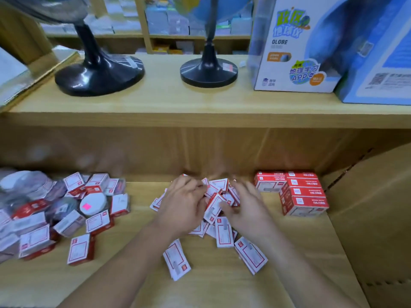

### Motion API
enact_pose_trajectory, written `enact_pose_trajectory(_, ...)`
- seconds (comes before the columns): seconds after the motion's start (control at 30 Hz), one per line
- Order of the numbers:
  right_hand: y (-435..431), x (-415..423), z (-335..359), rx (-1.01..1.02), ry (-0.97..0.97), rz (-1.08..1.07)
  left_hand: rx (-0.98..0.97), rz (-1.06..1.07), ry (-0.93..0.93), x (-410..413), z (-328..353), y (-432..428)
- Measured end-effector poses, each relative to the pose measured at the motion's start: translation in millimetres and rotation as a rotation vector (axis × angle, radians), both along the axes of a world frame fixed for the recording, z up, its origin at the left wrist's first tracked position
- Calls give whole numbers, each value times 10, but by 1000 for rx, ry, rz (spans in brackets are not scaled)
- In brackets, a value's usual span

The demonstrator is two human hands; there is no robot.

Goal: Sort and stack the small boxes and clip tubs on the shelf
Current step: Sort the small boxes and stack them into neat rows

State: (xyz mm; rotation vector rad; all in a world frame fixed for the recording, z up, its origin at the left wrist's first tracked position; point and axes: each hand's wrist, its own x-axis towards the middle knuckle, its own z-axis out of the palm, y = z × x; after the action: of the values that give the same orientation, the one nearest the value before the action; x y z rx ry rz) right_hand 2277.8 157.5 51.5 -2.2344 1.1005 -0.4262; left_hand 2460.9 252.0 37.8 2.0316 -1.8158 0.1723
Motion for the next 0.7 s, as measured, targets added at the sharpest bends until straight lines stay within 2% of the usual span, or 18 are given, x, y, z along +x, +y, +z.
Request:
enact_pose_trajectory(0.1, -50, 61, -163, 42, 111, -3, 39, -46, 68, -27, 75, 155)
enact_pose_trajectory(0.17, -45, 22, -230, 97, 93, 8, 92, -85, 117, -16, 106, 281)
enact_pose_trajectory(0.27, 21, -64, -253, 67, 90, 23, 151, -109, 168, 19, 154, 402)
enact_pose_trajectory(0.4, 107, -184, -266, 80, -104, -36, 224, -10, 93, -76, 182, 345)
enact_pose_trajectory(0.5, 153, -291, -230, 92, -131, -105, 292, 14, 107, -183, 154, 257)
enact_pose_trajectory(0.6, 166, -369, -222, 200, -85, -198, 275, 2, 153, -184, 190, 224)
enact_pose_trajectory(0.7, 132, -357, -228, 234, 21, -227, 162, -103, 184, -104, 300, 61)
